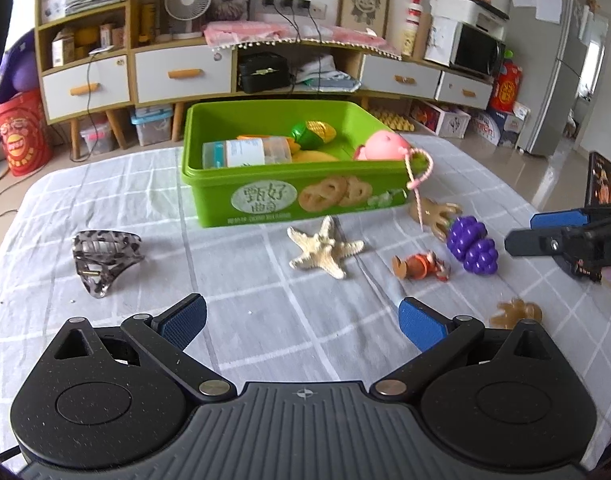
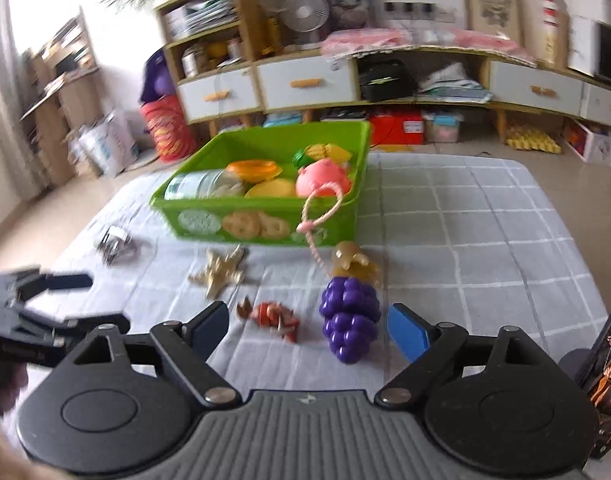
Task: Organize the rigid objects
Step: 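Move the left tool to the orange fox figure while the right tool reaches the tan rubber hand toy, then close the left tool on the fox figure while the right tool grasps the rubber hand toy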
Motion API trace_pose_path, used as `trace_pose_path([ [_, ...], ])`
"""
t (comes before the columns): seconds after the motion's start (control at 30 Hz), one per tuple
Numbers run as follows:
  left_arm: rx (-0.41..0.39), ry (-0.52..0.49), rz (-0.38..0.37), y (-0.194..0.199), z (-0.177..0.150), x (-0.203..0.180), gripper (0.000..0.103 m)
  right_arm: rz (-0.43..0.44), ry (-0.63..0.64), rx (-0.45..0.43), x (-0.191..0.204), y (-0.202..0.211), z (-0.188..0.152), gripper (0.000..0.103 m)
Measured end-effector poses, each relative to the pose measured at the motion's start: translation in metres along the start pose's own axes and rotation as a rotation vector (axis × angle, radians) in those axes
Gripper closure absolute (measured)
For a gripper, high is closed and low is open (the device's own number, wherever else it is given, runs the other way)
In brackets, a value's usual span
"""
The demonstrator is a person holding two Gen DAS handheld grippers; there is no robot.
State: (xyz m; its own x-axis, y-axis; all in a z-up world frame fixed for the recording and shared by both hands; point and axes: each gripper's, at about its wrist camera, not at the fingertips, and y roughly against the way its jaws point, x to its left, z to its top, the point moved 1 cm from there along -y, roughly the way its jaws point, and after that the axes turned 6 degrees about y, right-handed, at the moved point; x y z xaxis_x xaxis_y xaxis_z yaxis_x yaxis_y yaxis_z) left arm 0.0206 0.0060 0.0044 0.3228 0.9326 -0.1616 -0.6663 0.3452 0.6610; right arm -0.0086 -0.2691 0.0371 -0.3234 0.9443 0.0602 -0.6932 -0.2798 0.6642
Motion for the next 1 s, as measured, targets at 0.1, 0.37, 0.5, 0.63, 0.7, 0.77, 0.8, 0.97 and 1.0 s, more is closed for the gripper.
trace_pose_path([
  [0.1,0.009,-0.031,-0.012,-0.003,-0.006,-0.006,0.002,0.040,0.072,0.033,-0.001,0.001,-0.009,0.026],
  [0.37,0.016,-0.155,-0.040,-0.014,-0.020,-0.029,0.002,0.111,0.151,0.098,0.000,0.000,-0.026,0.025],
  [0.5,0.022,-0.184,-0.050,-0.026,-0.024,-0.037,0.002,0.113,0.183,0.164,0.006,-0.008,-0.037,0.025],
  [0.63,0.031,-0.204,-0.066,-0.041,-0.026,-0.045,0.002,0.118,0.190,0.225,0.009,-0.017,-0.045,0.025],
  [0.7,0.035,-0.204,-0.076,-0.048,-0.024,-0.050,0.002,0.115,0.187,0.250,0.009,-0.021,-0.049,0.025],
  [0.77,0.043,-0.188,-0.089,-0.054,-0.020,-0.054,0.002,0.109,0.178,0.262,0.007,-0.024,-0.051,0.025],
  [0.8,0.050,-0.174,-0.096,-0.057,-0.018,-0.056,0.002,0.105,0.164,0.265,0.005,-0.026,-0.052,0.025],
  [0.97,0.065,-0.129,-0.134,-0.070,-0.010,-0.072,0.004,0.092,0.131,0.240,-0.001,-0.025,-0.052,0.025],
  [1.0,0.070,-0.124,-0.138,-0.073,-0.009,-0.075,0.005,0.089,0.126,0.239,-0.002,-0.024,-0.052,0.025],
])
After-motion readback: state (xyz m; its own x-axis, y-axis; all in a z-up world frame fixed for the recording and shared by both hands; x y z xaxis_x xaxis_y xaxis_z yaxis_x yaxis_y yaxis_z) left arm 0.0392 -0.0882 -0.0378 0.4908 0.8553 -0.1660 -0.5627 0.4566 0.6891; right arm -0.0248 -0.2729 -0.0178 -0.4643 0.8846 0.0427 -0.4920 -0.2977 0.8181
